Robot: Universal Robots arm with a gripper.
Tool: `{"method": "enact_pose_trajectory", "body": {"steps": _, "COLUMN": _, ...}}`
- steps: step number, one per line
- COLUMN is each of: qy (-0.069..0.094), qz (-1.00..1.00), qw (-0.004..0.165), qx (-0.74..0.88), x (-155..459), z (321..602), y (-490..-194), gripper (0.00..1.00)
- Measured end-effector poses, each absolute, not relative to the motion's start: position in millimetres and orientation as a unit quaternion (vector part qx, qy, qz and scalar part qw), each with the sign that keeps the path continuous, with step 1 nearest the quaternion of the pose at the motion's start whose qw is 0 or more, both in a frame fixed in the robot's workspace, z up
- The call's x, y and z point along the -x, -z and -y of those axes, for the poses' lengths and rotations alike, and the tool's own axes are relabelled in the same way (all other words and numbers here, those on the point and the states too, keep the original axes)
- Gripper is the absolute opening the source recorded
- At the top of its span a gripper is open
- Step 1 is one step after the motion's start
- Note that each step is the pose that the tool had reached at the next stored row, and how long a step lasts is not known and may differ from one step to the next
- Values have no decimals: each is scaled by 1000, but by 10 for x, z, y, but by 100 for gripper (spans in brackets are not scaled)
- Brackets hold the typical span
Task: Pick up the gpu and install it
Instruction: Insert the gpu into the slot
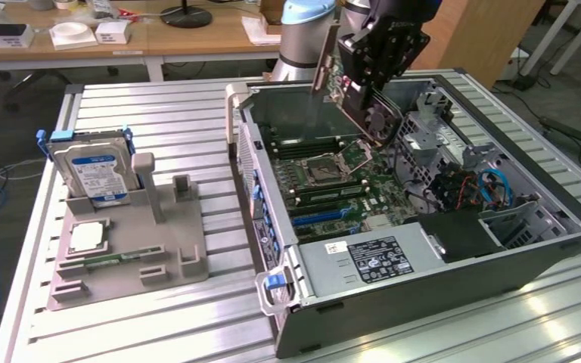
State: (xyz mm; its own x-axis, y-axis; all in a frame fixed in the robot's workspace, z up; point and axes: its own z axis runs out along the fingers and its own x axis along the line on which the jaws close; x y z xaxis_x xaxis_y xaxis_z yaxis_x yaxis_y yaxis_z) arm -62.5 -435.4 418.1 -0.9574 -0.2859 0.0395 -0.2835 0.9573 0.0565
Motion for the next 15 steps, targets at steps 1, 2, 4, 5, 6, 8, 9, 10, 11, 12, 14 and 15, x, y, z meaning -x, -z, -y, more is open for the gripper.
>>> {"method": "enact_pose_trajectory", "body": {"steps": 1, "qy": 25, "qz": 989, "qw": 24, "qx": -146, "x": 626, "z": 4354, "y": -4180, "gripper": 27}}
{"method": "enact_pose_trajectory", "body": {"steps": 2, "qy": 25, "qz": 988, "qw": 24, "qx": -148, "x": 625, "z": 4354, "y": -4181, "gripper": 27}}
{"method": "enact_pose_trajectory", "body": {"steps": 4, "qy": 25, "qz": 988, "qw": 24, "qx": -151, "x": 625, "z": 4354, "y": -4180, "gripper": 27}}
{"method": "enact_pose_trajectory", "body": {"steps": 5, "qy": 25, "qz": 988, "qw": 24, "qx": -153, "x": 626, "z": 4354, "y": -4180, "gripper": 27}}
{"method": "enact_pose_trajectory", "body": {"steps": 6, "qy": 25, "qz": 987, "qw": 24, "qx": -155, "x": 626, "z": 4354, "y": -4180, "gripper": 27}}
{"method": "enact_pose_trajectory", "body": {"steps": 8, "qy": 25, "qz": 987, "qw": 24, "qx": -158, "x": 626, "z": 4354, "y": -4181, "gripper": 27}}
{"method": "enact_pose_trajectory", "body": {"steps": 9, "qy": 25, "qz": 987, "qw": 24, "qx": -160, "x": 625, "z": 4354, "y": -4181, "gripper": 27}}
{"method": "enact_pose_trajectory", "body": {"steps": 10, "qy": 25, "qz": 986, "qw": 24, "qx": -162, "x": 625, "z": 4354, "y": -4180, "gripper": 27}}
{"method": "enact_pose_trajectory", "body": {"steps": 11, "qy": 25, "qz": 986, "qw": 24, "qx": -163, "x": 625, "z": 4354, "y": -4181, "gripper": 27}}
{"method": "enact_pose_trajectory", "body": {"steps": 12, "qy": 25, "qz": 986, "qw": 24, "qx": -165, "x": 625, "z": 4354, "y": -4181, "gripper": 27}}
{"method": "enact_pose_trajectory", "body": {"steps": 14, "qy": 25, "qz": 985, "qw": 24, "qx": -169, "x": 626, "z": 4354, "y": -4180, "gripper": 27}}
{"method": "enact_pose_trajectory", "body": {"steps": 15, "qy": 24, "qz": 985, "qw": 24, "qx": -170, "x": 626, "z": 4354, "y": -4180, "gripper": 27}}
